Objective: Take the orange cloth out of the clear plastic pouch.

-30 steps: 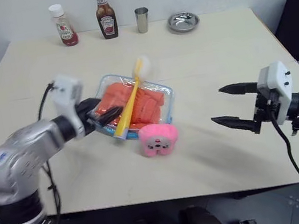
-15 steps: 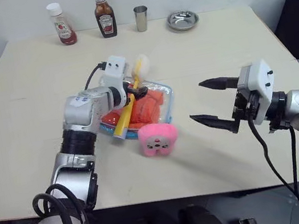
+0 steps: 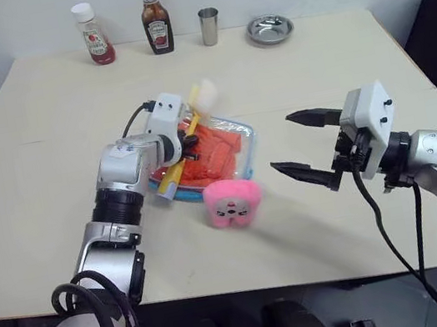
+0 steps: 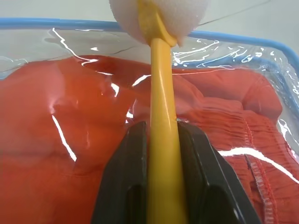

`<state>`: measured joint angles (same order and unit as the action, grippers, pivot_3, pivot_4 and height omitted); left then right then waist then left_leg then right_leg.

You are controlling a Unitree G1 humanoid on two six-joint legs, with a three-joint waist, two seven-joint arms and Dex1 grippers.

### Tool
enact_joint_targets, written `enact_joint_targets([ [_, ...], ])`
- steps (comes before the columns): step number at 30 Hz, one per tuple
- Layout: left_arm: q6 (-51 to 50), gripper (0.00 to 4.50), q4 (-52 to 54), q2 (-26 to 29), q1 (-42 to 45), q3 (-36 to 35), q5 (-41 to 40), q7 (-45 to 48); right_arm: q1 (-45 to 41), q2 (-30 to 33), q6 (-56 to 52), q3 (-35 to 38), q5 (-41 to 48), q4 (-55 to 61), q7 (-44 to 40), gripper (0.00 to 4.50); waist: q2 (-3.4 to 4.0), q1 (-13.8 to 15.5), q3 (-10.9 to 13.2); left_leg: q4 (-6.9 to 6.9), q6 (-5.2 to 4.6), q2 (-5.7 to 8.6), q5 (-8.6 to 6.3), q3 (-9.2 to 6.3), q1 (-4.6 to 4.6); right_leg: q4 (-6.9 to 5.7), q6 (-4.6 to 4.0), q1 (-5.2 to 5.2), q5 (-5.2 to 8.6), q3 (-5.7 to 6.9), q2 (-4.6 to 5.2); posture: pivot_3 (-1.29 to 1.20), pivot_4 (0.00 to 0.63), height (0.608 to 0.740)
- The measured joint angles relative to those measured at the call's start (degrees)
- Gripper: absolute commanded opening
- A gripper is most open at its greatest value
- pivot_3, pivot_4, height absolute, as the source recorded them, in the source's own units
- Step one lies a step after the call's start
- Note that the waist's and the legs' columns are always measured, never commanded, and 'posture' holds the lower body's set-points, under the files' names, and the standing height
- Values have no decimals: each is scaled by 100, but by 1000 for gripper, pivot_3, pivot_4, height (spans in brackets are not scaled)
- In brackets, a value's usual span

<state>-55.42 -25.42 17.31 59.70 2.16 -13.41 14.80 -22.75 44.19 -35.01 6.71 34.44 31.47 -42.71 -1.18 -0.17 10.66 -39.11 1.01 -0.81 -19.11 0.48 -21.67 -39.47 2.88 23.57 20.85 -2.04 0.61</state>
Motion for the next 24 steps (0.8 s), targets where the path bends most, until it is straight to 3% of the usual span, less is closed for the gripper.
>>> enact_joint_targets([
  [3, -424, 609, 78, 26, 57, -995, -362, -297, -191, -16, 11, -139, -3, -87, -135, 4500, -1, -29, 0, -1, 0, -1, 0, 3, -5, -3, 0, 10, 0, -1, -3, 0, 150, 740],
  [8, -673, 609, 303, 1523, 26, -1880, -401, -359, -344, -74, 14, -420, 25, -243, -474, 4500, -4, -173, 2, 7, 7, -3, 3, -8, -4, -16, 0, 21, 0, 0, -8, 0, 150, 740],
  [14, 149, 609, -466, 3219, -1127, -1803, 85, 279, -501, -69, 87, -627, 19, -464, -916, 4500, -4, -150, 2, 2, 9, -1, 1, -11, 0, -1, -1, 18, 0, 5, 1, 0, 150, 740],
  [19, 1578, 609, -1748, 3449, -1612, -1615, 439, 734, -632, -206, 125, -777, 10, -522, -1032, 4500, -24, 5, -9, -3, 1, 7, -3, -19, -7, 7, -1, 14, 0, 15, 15, 0, 150, 740],
  [20, 1781, 1352, -1956, 3453, -1657, -1669, 441, 760, -638, -224, 125, -820, 8, -523, -1045, 4500, -30, 15, -13, -3, -2, 7, -5, -20, -9, 6, -1, 14, 0, 16, 17, 0, 150, 740],
  [24, 2186, 2503, -2252, 3508, -1791, -1811, 418, 937, -644, -235, 124, -877, -1, -569, -1084, 4500, -40, 12, -19, -12, -6, 8, -7, -24, -47, -2, 0, 40, 0, 23, 20, 0, 150, 740],
])
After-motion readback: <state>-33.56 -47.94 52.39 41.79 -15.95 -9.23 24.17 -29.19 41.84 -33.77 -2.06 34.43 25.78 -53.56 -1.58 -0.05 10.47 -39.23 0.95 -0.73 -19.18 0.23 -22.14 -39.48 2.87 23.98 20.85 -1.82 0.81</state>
